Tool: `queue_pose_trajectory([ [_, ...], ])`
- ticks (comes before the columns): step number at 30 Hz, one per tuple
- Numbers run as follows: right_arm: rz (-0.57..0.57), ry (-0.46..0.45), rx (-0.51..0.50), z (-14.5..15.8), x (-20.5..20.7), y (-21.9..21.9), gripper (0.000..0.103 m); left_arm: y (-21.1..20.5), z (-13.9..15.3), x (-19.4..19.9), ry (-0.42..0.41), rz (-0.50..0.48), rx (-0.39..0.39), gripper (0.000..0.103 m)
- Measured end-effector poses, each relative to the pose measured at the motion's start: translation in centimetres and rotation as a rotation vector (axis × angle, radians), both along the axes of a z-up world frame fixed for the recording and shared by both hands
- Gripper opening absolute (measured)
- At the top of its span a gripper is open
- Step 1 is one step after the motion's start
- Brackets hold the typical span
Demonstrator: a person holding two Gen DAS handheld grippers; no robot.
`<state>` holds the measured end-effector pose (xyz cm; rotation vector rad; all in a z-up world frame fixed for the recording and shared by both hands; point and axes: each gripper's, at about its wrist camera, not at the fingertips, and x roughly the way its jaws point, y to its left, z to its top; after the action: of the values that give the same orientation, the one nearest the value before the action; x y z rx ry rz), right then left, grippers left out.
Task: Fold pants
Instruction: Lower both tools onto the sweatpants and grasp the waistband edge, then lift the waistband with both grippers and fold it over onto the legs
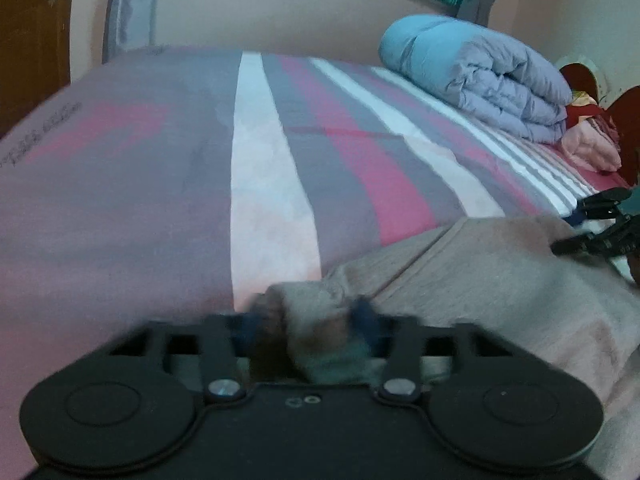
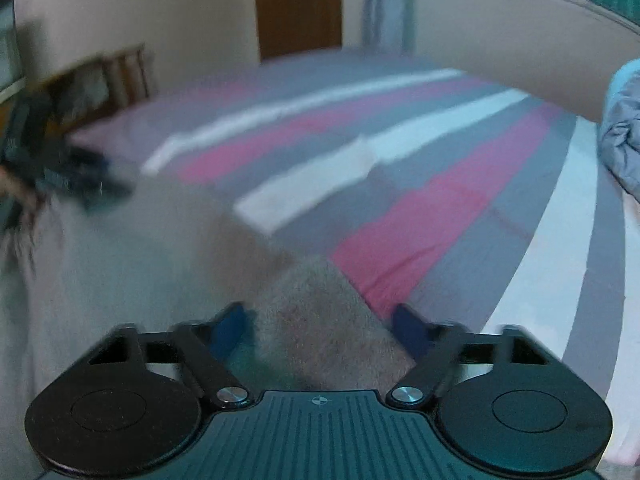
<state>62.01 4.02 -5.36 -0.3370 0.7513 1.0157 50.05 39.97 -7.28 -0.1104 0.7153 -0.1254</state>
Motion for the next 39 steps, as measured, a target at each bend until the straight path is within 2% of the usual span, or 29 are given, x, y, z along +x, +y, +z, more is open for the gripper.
queue_pose_trajectory([
  [2, -0.006, 0.024, 0.015, 0.8, -0.4, -0.4, 0.013, -0.7, 1.1, -1.1, -0.053, 0.005, 0.045, 0.014],
  [5, -0.027, -0.076, 0.035, 3.8, -3.0, -1.8, 0.009, -1.2, 3.8, -4.3, -0.16, -0.008, 0.051, 0.01],
  [8, -0.021, -0.198, 0.073, 8.1, -7.8, -4.1, 0.008, -1.7, 6.8, -8.4, -0.269, -0.016, 0.035, 0.01],
  [11, 0.0, -0.307, 0.075, 11.4, -13.4, -6.3, 0.008, -3.0, 9.1, -13.7, -0.362, -0.061, 0.06, 0.01],
  [13, 0.017, -0.386, 0.062, 12.6, -17.6, -7.8, 0.008, -4.3, 9.4, -17.3, -0.389, -0.1, 0.117, 0.01],
  [15, 0.041, -0.447, 0.04, 12.9, -22.2, -9.1, 0.008, -5.5, 9.0, -20.3, -0.38, -0.125, 0.142, 0.01],
  [16, 0.055, -0.473, 0.027, 12.5, -24.3, -9.5, 0.008, -6.1, 8.4, -22.0, -0.368, -0.125, 0.152, 0.01],
  [17, 0.066, -0.479, 0.019, 11.9, -26.3, -9.9, 0.008, -6.4, 7.4, -23.4, -0.342, -0.125, 0.13, 0.01],
  [19, 0.073, -0.455, -0.001, 9.5, -29.8, -10.6, 0.008, -7.3, 5.2, -25.2, -0.259, -0.092, 0.133, 0.016],
  [21, 0.053, -0.424, -0.013, 6.5, -32.0, -10.9, 0.012, -7.8, 3.2, -26.9, -0.184, -0.048, 0.095, 0.023],
  [23, 0.001, -0.34, -0.041, 3.7, -33.5, -11.5, 0.031, -8.3, 2.1, -28.7, -0.127, 0.033, 0.066, 0.025],
  [26, -0.143, -0.252, 0.068, 3.2, -35.2, -14.2, 0.032, -7.9, 2.1, -31.2, -0.105, 0.149, 0.012, 0.023],
  [27, -0.193, -0.237, 0.105, 3.5, -35.5, -15.2, 0.034, -7.6, 2.3, -32.0, -0.099, 0.19, -0.032, 0.023],
  [28, -0.248, -0.212, 0.147, 3.9, -35.8, -16.2, 0.041, -7.4, 2.6, -32.5, -0.105, 0.211, -0.092, 0.027],
  [29, -0.292, -0.188, 0.186, 4.3, -35.7, -17.1, 0.054, -7.3, 2.8, -33.0, -0.112, 0.227, -0.161, 0.038],
  [31, -0.358, -0.146, 0.239, 5.1, -35.0, -18.0, 0.062, -6.9, 2.6, -32.9, -0.108, 0.248, -0.32, 0.047],
  [32, -0.39, -0.124, 0.247, 5.4, -34.3, -18.0, 0.061, -6.8, 2.4, -32.6, -0.108, 0.256, -0.4, 0.047],
  [34, -0.454, -0.038, 0.274, 5.3, -32.7, -18.4, 0.061, -6.8, 2.1, -31.4, -0.112, 0.278, -0.503, 0.047],
  [36, -0.524, 0.059, 0.313, 5.0, -30.8, -18.6, 0.061, -6.4, 1.8, -29.8, -0.098, 0.304, -0.571, 0.045],
  [39, -0.609, 0.176, 0.366, 4.1, -28.0, -18.2, 0.061, -6.0, 0.6, -28.1, -0.039, 0.339, -0.633, 0.045],
])
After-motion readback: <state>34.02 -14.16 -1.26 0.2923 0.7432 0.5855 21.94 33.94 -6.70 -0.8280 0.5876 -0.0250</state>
